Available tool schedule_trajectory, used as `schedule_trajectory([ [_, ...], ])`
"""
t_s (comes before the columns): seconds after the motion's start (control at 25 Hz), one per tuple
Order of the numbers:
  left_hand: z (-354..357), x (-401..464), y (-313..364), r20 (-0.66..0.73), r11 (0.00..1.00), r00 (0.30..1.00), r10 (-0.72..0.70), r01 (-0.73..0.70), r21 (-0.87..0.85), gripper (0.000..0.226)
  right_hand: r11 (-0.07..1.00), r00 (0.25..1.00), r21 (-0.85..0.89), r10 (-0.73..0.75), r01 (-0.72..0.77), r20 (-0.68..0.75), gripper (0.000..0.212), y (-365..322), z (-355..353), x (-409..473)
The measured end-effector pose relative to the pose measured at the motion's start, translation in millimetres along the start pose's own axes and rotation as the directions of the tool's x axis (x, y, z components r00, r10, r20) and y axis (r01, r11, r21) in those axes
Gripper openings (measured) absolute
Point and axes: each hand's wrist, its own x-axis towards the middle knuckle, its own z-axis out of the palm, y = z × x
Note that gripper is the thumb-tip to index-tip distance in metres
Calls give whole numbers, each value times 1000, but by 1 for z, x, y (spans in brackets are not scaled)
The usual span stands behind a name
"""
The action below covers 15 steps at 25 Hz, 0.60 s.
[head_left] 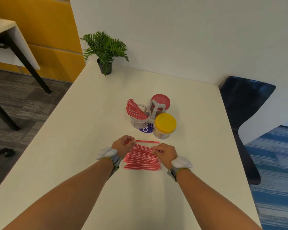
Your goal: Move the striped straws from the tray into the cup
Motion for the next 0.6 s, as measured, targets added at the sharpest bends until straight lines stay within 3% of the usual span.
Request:
schedule_trajectory([
  [0.32,-7,0,19,-88,998,994,65,-65,1,24,991,995,111,-84,77,57,25,-20,0,2],
  [0.6,-53,23,71,-78,956,968,240,-221,195,29,997,986,-54,-47,56,162,40,-5,-3,10],
])
